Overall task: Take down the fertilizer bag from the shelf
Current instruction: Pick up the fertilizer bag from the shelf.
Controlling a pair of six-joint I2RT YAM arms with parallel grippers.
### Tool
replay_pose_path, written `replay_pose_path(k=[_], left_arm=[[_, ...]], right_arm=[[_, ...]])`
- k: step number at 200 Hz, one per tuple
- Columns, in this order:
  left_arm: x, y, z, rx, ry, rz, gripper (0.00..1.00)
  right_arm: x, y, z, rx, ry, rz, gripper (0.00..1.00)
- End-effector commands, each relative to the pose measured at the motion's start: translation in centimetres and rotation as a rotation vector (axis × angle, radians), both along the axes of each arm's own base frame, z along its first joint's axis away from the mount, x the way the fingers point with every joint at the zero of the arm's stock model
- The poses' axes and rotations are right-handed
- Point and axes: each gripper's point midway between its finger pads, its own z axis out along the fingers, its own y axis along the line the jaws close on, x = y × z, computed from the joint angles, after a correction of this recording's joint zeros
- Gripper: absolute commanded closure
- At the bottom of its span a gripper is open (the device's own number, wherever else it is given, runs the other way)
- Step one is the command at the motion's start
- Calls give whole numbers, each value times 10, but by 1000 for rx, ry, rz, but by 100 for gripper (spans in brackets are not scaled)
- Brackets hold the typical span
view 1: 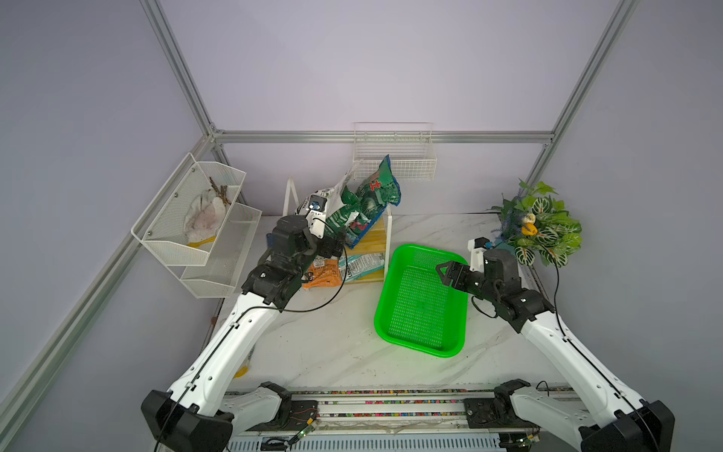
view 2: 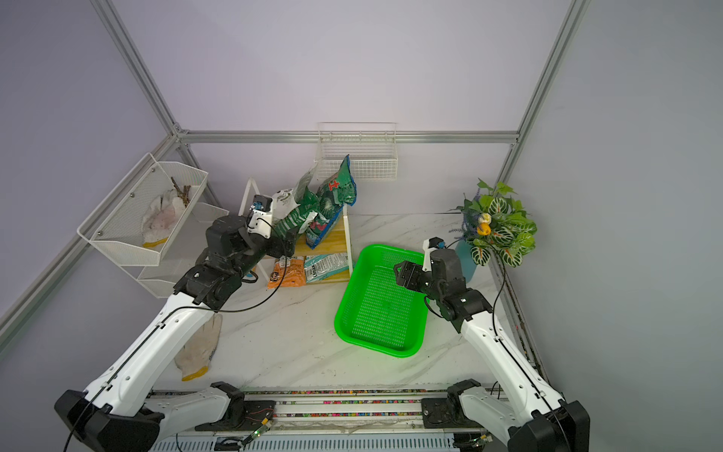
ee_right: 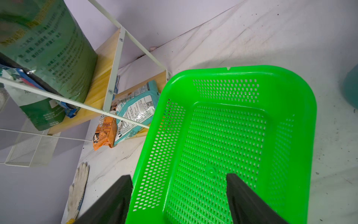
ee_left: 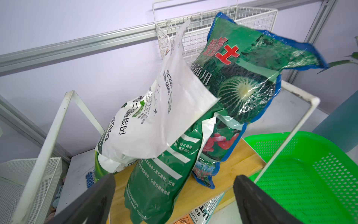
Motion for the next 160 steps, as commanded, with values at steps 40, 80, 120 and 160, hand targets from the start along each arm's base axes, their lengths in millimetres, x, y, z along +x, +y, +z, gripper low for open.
replay_pose_path(k=[40, 80, 120, 160], left_arm=[[35, -9, 66, 13, -180, 25, 11], [60, -15, 75, -2, -219, 54, 20], [71, -17, 80, 5, -244, 68, 57], [75, -17, 101, -17, -303, 77, 100]], right_arm=[[-4, 8, 10, 16, -66, 52, 19], [-2, 12, 4, 6, -46, 82, 20], [-1, 10, 1, -23, -44, 80, 19], [2, 9, 4, -33, -50, 79, 20]])
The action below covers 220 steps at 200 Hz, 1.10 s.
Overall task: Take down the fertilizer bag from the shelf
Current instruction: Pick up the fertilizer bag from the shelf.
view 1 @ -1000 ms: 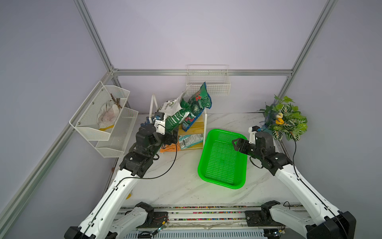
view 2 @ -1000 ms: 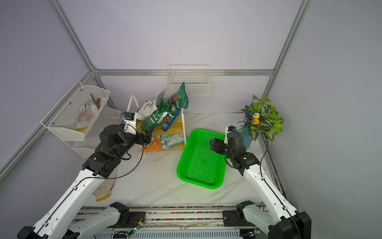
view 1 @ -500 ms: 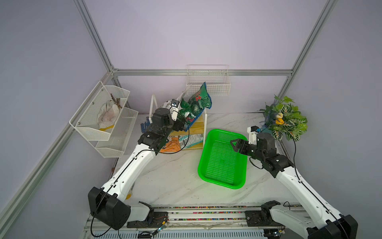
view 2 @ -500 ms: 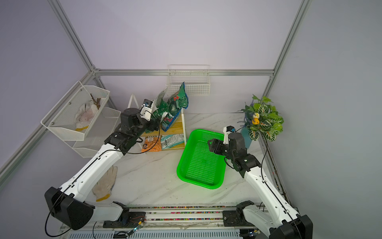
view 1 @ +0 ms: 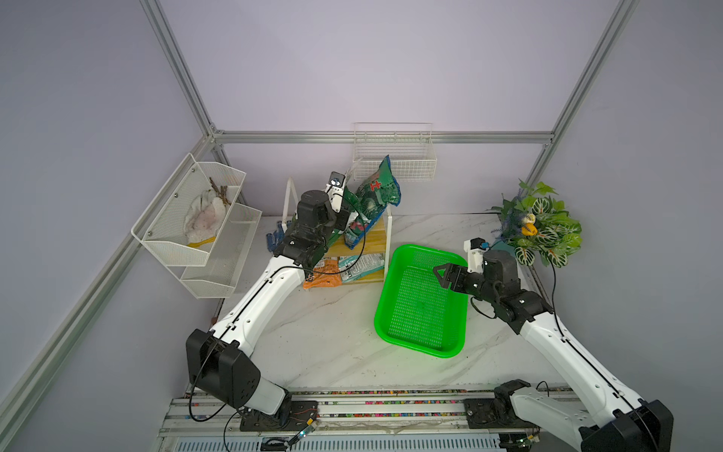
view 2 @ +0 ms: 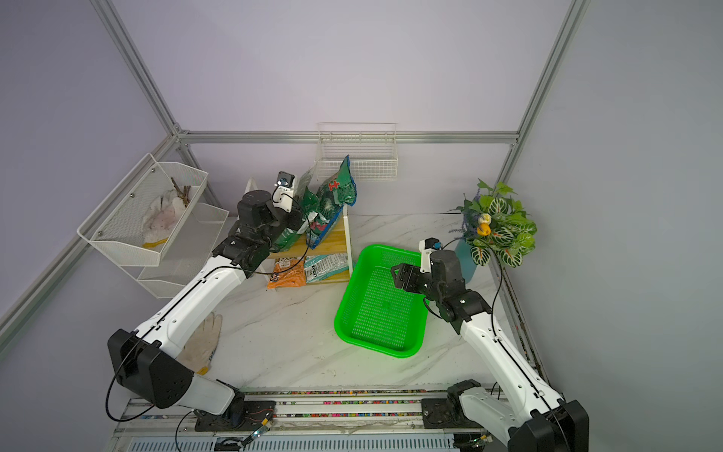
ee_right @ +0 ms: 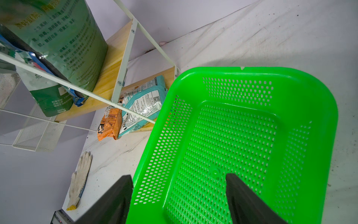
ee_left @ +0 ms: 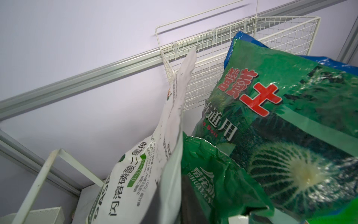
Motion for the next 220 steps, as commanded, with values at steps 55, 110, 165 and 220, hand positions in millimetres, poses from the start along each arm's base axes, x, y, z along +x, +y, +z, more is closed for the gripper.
replay_pose_path(k=[55, 110, 165, 220], left_arm=[[-7, 15, 165, -86, -365, 53, 100], [-34, 25, 224, -113, -522, 61, 100], [-63, 34, 260, -149, -628, 60, 100], [-101, 37, 306, -152, -776, 56, 100]], right_arm=[[5, 5, 10, -8, -22, 26, 21], [6, 7, 15, -3, -29, 32, 21], [7, 11, 21, 10, -25, 52, 22], [6, 17, 26, 23, -23, 75, 22]])
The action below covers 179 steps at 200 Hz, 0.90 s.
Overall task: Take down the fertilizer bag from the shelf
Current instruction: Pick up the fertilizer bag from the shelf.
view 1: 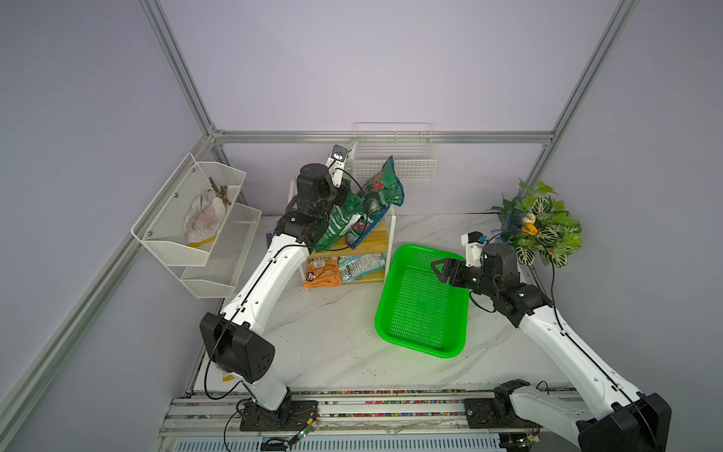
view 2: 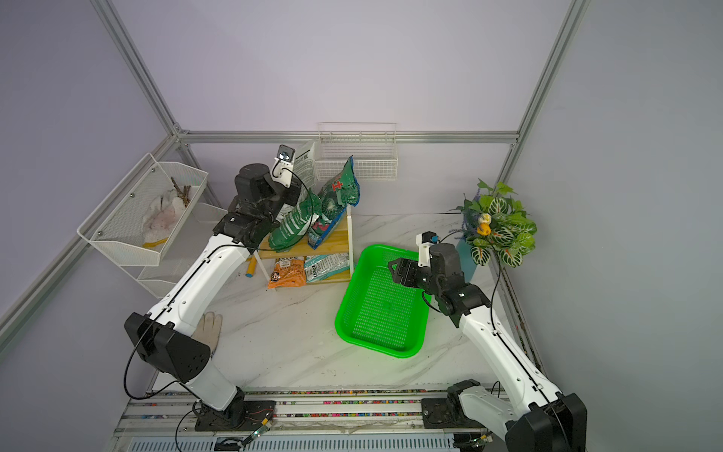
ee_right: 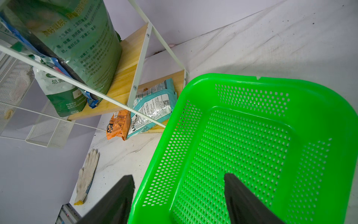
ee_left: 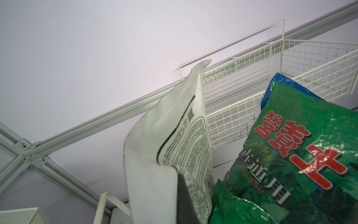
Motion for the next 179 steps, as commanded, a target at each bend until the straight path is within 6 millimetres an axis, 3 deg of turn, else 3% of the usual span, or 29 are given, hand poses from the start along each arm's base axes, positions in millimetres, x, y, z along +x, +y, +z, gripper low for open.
replay_pose_path(k=[1, 56, 84, 179], left_arm=[[-130, 31, 244, -215, -681, -55, 100], [-126, 41, 256, -162, -741, 54, 100], [-134, 51, 261, -164, -769, 104, 100], [-204, 79, 288, -278, -832, 49, 100]], right_arm=[[-1, 7, 10, 8, -6, 29, 22], [-4, 9, 16, 7, -9, 37, 23], [-5, 7, 18, -7, -13, 36, 23], [-3, 13, 25, -6, -23, 62, 23]])
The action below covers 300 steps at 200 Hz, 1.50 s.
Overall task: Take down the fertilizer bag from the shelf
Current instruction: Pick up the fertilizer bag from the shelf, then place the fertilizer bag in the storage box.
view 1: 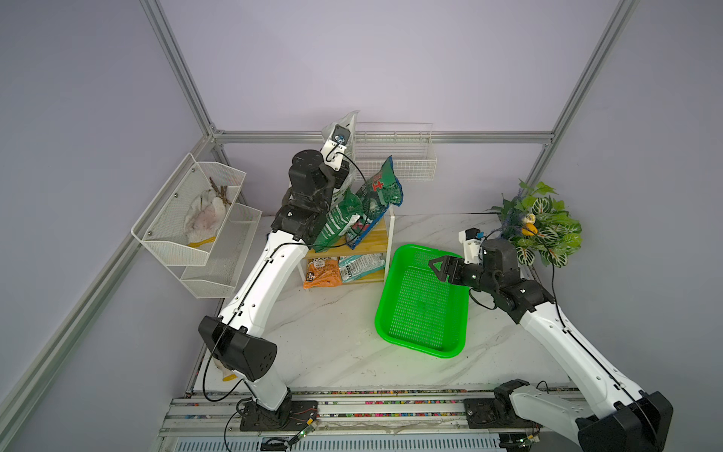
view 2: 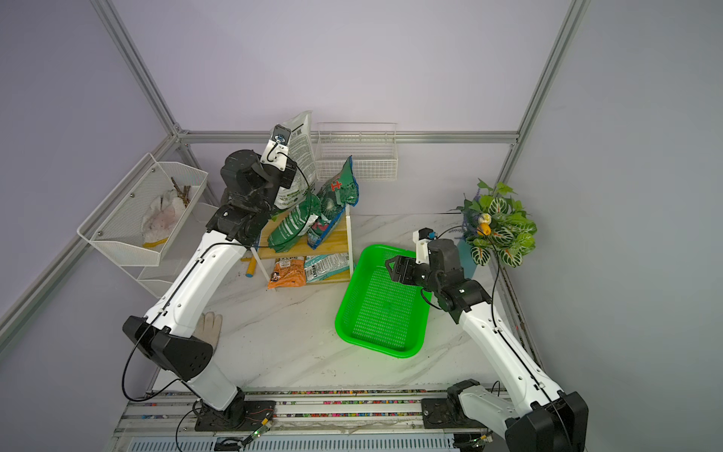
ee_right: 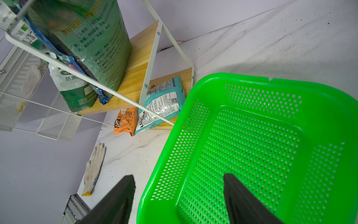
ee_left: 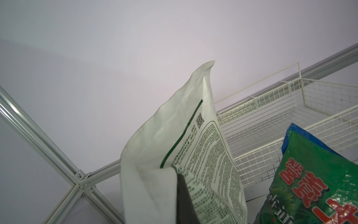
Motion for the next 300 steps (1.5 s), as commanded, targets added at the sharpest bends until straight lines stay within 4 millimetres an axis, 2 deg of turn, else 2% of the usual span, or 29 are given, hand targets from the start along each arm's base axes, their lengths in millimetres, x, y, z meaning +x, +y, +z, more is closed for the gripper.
replay_pose_path(k=[1, 27, 38, 40, 42, 63, 87, 121, 173, 215, 234, 260, 300], left_arm=[[-182, 68, 203, -304, -633, -77, 100], [-196, 70, 205, -321, -628, -113, 100], [-191, 65, 200, -317, -603, -131, 100], [-207, 72, 207, -328, -626, -138, 100], [-210, 73, 208, -330, -628, -142, 100], [-219, 63, 201, -333, -583, -239, 100], [-234, 46, 189, -362, -505, -412, 100], [-247, 28, 167, -452, -396, -602, 100], [-239, -1, 117, -607, -217, -800, 100], [-223, -24, 80, -657, -101, -849, 100], [-219, -34, 66, -666, -63, -863, 100], [-222, -44, 55, -672, -25, -897, 100], [-236, -52, 49, -661, 7, -948, 100]], right_arm=[[0, 5, 12, -7, -28, 24, 23], [-1, 6, 11, -10, -26, 31, 23], [-2, 7, 12, -11, -25, 37, 23], [-2, 7, 12, -11, -26, 38, 23], [-2, 7, 13, -11, -28, 38, 23], [-3, 8, 17, -20, -37, 52, 23], [-6, 12, 31, -24, -82, 96, 23], [-15, 21, 65, -12, -180, 181, 23], [-45, 39, 119, 82, -313, 344, 23], [-82, 45, 165, 188, -435, 451, 26], [-92, 45, 184, 215, -504, 470, 26], [-81, 47, 197, 201, -579, 461, 25], [-41, 65, 210, 201, -629, 490, 24]])
